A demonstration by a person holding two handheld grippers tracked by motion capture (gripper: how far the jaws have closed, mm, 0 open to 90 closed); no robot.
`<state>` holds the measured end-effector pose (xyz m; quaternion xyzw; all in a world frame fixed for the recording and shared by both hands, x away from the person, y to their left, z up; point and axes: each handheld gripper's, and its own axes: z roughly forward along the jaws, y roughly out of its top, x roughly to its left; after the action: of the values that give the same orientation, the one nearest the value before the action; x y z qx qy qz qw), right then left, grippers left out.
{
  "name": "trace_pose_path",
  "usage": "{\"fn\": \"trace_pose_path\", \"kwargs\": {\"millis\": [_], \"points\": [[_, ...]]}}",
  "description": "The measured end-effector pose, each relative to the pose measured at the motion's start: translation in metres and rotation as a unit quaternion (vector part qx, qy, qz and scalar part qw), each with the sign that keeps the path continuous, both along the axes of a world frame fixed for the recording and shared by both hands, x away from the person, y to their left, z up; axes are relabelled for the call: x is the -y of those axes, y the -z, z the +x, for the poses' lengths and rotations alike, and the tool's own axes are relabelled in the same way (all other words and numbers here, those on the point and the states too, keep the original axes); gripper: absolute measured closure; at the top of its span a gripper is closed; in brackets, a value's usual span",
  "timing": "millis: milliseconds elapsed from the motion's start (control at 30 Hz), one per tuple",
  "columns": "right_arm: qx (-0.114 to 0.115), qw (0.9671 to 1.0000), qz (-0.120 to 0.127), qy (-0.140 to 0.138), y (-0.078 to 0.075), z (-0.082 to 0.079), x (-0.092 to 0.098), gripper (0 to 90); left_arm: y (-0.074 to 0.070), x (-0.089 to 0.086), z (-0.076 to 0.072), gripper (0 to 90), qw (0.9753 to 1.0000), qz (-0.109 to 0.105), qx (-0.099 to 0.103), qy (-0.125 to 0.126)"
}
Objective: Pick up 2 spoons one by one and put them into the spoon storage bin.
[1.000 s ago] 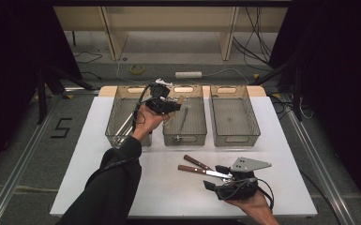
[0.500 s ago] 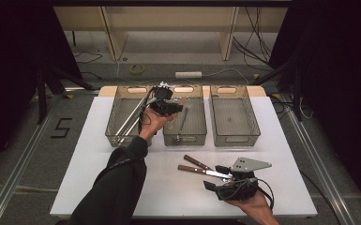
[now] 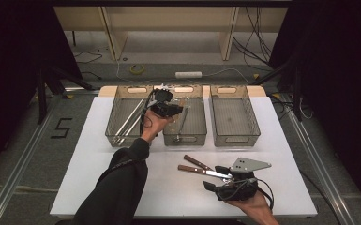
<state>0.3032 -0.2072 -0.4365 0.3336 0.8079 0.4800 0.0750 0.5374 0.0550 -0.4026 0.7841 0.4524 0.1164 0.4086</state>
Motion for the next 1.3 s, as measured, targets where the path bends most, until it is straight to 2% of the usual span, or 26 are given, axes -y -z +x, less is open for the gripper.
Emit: {"fn": "trace_pose_path", "kwargs": {"millis": [67, 100, 133, 267, 567, 767, 800, 967, 1300], "points": [[0.0, 1.0, -0.001, -0.001, 0.0, 0.0, 0.0, 28.0, 0.001, 0.001, 0.001, 69.6, 1.0, -0.004, -0.007, -0.005], [0.0, 1.0, 0.0, -0.001, 0.0, 0.0, 0.0, 28.0, 0.001, 0.002, 0.001, 64.2, 0.9999, -0.003, -0.013, -0.008], [0.001, 1.0, 0.0, 0.0, 0.0, 0.0, 0.0, 28.0, 0.001, 0.002, 0.001, 58.9, 0.9999, -0.001, -0.014, -0.008], [0.003, 1.0, 0.001, 0.0, 0.0, 0.0, 0.0, 28.0, -0.001, 0.001, -0.001, 49.9, 0.9998, 0.003, -0.017, -0.008], [0.0, 1.0, 0.0, 0.003, 0.0, 0.0, 0.001, 28.0, -0.018, -0.012, -0.019, 41.6, 1.0, -0.006, -0.007, 0.002], [0.001, 1.0, -0.001, 0.003, 0.0, 0.0, 0.0, 28.0, -0.023, -0.023, -0.029, 36.1, 0.9999, -0.007, -0.007, 0.009], [0.001, 1.0, 0.0, 0.003, 0.0, 0.0, 0.0, 28.0, -0.023, -0.024, -0.031, 35.5, 0.9999, -0.011, -0.007, 0.01], [0.002, 1.0, -0.002, 0.003, 0.0, 0.001, 0.0, 28.0, -0.022, -0.034, -0.043, 32.7, 0.9997, -0.003, -0.007, 0.022], [0.003, 1.0, -0.003, 0.003, 0.0, 0.001, 0.0, 28.0, -0.014, -0.049, -0.071, 27.6, 0.9991, -0.027, 0.004, 0.033]]}}
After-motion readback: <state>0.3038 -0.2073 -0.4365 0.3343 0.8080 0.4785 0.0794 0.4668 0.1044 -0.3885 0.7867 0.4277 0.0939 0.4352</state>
